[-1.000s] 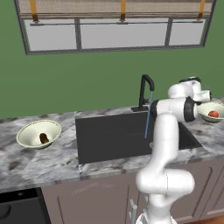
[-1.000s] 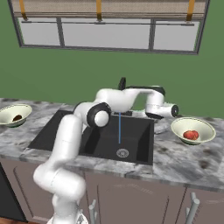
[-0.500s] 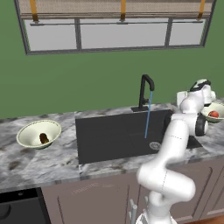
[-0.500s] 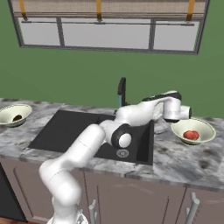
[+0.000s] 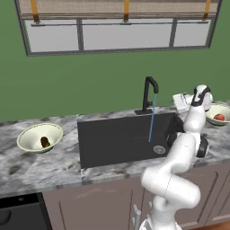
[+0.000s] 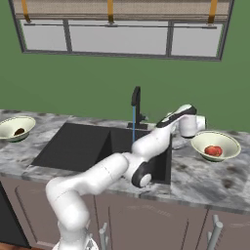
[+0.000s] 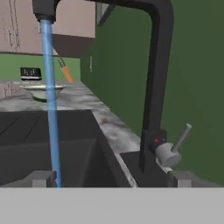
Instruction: Pick the peachs from the sink and place them in one bowl. Place the sweet potato in the other bowl. Then turn off the sink faucet.
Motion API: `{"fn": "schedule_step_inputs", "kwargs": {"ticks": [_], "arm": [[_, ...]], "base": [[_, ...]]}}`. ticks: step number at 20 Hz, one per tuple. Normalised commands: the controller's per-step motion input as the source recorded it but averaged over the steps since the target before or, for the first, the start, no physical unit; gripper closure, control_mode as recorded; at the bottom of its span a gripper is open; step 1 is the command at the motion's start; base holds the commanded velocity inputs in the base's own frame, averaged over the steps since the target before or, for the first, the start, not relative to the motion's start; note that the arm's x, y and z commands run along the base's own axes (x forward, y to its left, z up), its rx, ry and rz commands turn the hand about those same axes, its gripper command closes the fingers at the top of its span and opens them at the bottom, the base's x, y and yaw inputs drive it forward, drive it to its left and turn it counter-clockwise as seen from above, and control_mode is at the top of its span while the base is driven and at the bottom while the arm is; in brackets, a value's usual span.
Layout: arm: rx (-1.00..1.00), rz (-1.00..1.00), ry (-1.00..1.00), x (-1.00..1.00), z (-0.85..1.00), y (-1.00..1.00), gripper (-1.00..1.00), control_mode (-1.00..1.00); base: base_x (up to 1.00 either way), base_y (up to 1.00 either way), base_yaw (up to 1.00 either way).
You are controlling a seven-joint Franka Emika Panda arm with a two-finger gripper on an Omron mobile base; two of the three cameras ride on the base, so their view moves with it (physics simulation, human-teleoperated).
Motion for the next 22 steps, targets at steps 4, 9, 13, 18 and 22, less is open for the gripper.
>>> {"fn": "schedule_step_inputs", "kwargs": {"ticks": [4,9,13,18,22], "arm": [[0.00,0.12,0.00,0.53,0.00,0.28,-1.00,-1.00],[-0.01,0.13,0.11,0.77,0.00,0.47,-1.00,-1.00],[-0.03,0.18,0.20,0.99,0.02,0.52,-1.00,-1.00],[-0.07,0.26,0.14,0.86,0.01,0.69,-1.00,-1.00],[-0.12,0.30,0.03,0.72,0.00,0.90,-1.00,-1.00]], "base": [[0.00,0.00,0.00],[0.00,0.00,0.00],[0.00,0.00,0.00],[0.00,0.00,0.00],[0.00,0.00,0.00]]}}
